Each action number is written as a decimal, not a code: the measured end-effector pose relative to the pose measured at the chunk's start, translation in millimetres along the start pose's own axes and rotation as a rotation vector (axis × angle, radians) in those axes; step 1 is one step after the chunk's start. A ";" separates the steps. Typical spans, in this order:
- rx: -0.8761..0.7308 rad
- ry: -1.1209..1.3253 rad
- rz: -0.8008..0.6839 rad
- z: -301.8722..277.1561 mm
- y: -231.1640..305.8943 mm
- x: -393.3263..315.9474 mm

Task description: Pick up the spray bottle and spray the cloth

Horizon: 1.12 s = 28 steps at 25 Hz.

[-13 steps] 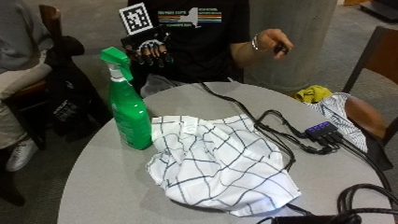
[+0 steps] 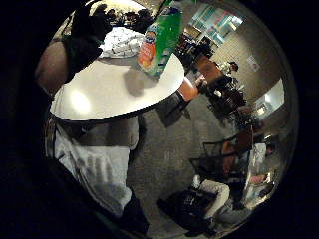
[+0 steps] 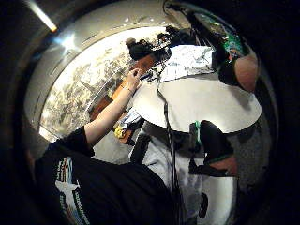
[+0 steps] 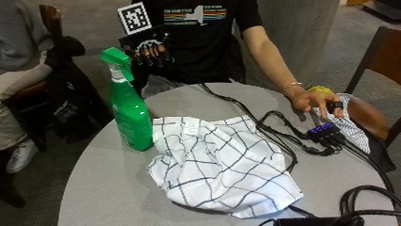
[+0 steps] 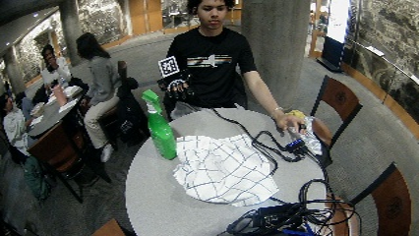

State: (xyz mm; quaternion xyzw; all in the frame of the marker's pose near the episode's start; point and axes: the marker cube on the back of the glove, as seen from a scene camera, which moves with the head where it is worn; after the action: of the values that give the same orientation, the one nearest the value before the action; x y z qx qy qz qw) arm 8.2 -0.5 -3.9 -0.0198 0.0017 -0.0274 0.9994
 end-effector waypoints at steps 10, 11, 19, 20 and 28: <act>-0.037 0.025 0.104 -5.5 5.5 -4.9; -0.038 0.026 0.120 -6.0 5.3 -4.4; 0.028 0.014 0.006 -3.2 -2.7 4.1; 0.018 -0.002 0.008 -2.7 -1.9 5.4; -0.093 -0.402 0.137 -1.6 7.6 24.9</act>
State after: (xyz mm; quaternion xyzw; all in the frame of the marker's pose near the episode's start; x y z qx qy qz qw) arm 33.5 5.6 -5.9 -0.0707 -0.1951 0.0452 0.9772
